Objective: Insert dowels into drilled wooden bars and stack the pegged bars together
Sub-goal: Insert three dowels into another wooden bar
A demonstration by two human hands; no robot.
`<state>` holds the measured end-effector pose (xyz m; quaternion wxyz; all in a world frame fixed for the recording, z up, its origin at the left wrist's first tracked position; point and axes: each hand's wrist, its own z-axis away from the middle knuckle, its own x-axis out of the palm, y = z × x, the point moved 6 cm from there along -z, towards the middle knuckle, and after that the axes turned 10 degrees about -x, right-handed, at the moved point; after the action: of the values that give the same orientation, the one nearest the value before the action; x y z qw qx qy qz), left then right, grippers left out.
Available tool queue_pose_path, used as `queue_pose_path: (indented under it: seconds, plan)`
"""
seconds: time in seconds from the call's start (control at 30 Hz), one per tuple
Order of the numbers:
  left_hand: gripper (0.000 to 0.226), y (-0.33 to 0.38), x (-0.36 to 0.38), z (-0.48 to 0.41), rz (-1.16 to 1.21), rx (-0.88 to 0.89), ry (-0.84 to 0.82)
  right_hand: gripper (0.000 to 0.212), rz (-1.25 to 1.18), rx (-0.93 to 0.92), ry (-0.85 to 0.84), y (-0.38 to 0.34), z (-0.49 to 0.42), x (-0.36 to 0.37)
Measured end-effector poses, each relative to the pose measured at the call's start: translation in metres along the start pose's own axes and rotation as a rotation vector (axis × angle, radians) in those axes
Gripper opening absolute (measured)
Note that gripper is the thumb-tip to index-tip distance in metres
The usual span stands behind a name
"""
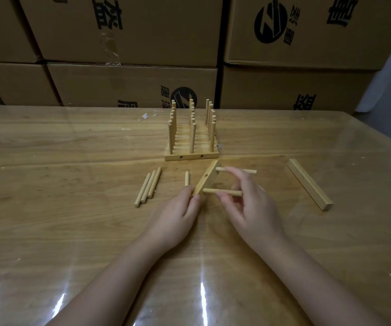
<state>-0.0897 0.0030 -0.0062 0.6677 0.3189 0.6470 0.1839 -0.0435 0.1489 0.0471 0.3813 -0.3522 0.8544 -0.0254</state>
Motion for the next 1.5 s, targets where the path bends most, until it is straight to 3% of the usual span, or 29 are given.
queue_pose_path:
  seconds: [0.23, 0.37, 0.53, 0.7, 0.77, 0.9, 1.0, 1.17, 1.5]
  plan:
    - [0.014, -0.003, -0.003, -0.001, 0.101, -0.011, -0.003, 0.029, -0.047, -0.087, 0.148, 0.0, 0.0, -0.011]
    - [0.025, -0.002, -0.004, 0.0, 0.106, -0.018, 0.009, 0.023, -0.063, -0.12, 0.155, 0.001, -0.002, -0.01]
    - [0.013, 0.002, -0.003, 0.002, 0.058, -0.006, 0.02, 0.027, -0.108, -0.064, 0.13, 0.004, -0.001, -0.008]
    - [0.024, -0.001, -0.012, 0.0, 0.346, -0.067, 0.019, 0.048, -0.087, 0.048, 0.125, 0.008, 0.002, -0.007]
    - [0.03, -0.004, -0.016, -0.002, 0.494, -0.104, 0.047, 0.047, -0.038, 0.074, 0.009, 0.01, 0.001, 0.001]
    - [0.028, -0.008, -0.027, -0.001, 0.697, -0.124, 0.164, 0.048, -0.038, 0.002, -0.464, 0.009, 0.011, 0.04]
    - [0.028, -0.009, -0.032, 0.0, 0.693, -0.096, 0.255, 0.054, -0.062, -0.071, -0.644, 0.007, 0.018, 0.055]
    - [0.028, -0.01, -0.029, -0.001, 0.561, -0.079, 0.249, 0.056, -0.051, -0.092, -0.705, 0.007, 0.022, 0.06]
    - [0.025, -0.003, -0.022, -0.001, 0.579, -0.024, 0.124, 0.051, -0.038, -0.111, -0.701, 0.005, 0.02, 0.059]
